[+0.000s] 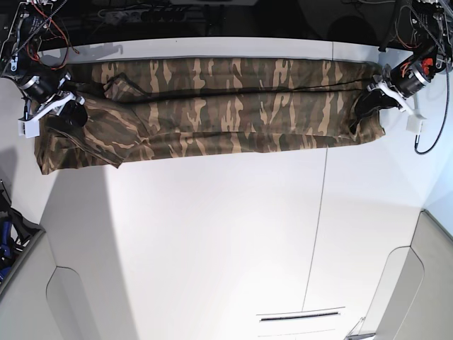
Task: Fold the T-shirt properly
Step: 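Grasp one strip end with the left gripper, fold toward right gripper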
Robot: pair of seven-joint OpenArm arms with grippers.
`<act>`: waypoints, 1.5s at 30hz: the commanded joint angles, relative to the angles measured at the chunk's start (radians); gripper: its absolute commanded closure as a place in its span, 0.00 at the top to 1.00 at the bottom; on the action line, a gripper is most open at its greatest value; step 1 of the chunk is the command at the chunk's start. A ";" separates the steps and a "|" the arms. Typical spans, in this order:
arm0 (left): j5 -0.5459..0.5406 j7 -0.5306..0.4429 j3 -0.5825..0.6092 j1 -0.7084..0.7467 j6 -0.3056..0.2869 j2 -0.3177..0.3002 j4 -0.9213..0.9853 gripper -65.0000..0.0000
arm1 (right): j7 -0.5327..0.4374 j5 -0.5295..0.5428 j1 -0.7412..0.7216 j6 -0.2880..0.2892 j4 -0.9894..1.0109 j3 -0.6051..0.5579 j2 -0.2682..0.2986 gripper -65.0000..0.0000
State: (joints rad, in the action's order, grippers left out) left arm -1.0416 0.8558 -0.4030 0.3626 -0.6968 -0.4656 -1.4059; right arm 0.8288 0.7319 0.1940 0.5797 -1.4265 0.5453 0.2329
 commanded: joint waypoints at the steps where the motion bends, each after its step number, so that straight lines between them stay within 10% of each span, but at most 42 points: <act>1: -0.002 0.000 -0.002 0.000 -0.001 -0.014 -0.009 0.00 | 0.010 0.030 -0.003 0.000 -0.010 0.004 0.014 0.00; 30: 0.098 0.122 -0.120 -0.132 0.012 -0.146 -0.428 0.00 | 0.152 0.153 -0.002 0.008 -0.233 0.184 0.013 0.00; 45: 0.170 0.143 0.275 -0.169 0.047 0.091 -0.564 0.00 | 0.148 0.103 -0.002 0.008 -0.233 0.187 0.014 0.00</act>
State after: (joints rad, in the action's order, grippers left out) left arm -0.8520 1.0245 -0.1223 0.2089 -0.6544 -0.3645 -1.9530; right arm 0.9962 0.8162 0.1993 0.5804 -1.6428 0.7238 0.2302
